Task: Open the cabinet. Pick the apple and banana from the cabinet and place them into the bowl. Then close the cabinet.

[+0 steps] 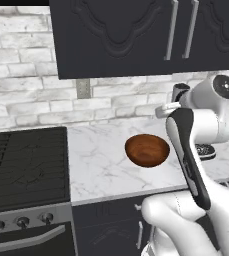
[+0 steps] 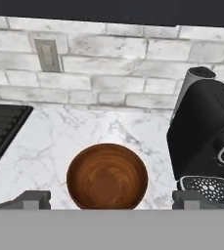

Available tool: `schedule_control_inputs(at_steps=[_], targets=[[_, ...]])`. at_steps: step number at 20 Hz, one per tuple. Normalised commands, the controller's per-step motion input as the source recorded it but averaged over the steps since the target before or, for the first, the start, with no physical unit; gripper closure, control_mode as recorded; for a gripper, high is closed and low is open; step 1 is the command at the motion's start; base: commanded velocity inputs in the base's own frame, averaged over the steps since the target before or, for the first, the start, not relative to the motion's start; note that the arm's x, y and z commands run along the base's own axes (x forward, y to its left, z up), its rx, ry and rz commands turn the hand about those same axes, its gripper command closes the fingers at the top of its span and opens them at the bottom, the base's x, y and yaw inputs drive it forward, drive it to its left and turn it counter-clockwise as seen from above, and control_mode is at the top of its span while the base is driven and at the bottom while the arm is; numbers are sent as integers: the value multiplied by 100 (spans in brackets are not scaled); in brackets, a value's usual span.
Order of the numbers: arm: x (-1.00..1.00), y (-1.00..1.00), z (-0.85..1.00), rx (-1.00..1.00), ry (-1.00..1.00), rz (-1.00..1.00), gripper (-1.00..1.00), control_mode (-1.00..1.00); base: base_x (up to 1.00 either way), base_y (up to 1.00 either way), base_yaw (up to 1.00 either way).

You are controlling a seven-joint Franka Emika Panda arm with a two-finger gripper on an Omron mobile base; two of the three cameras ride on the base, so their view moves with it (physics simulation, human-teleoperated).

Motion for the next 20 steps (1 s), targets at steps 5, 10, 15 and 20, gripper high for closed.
schedule_control_inputs(at_steps=[5,10,15,20], targets=[[-45,0,41,0,-39,0,-100,-100,0,0,0],[-33,0,51,0,-39,0,-100,-100,0,0,0],[-39,0,58,0,-46,0,-100,-100,0,0,0],[-14,0,51,-1,-38,0,-100,-100,0,0,0]])
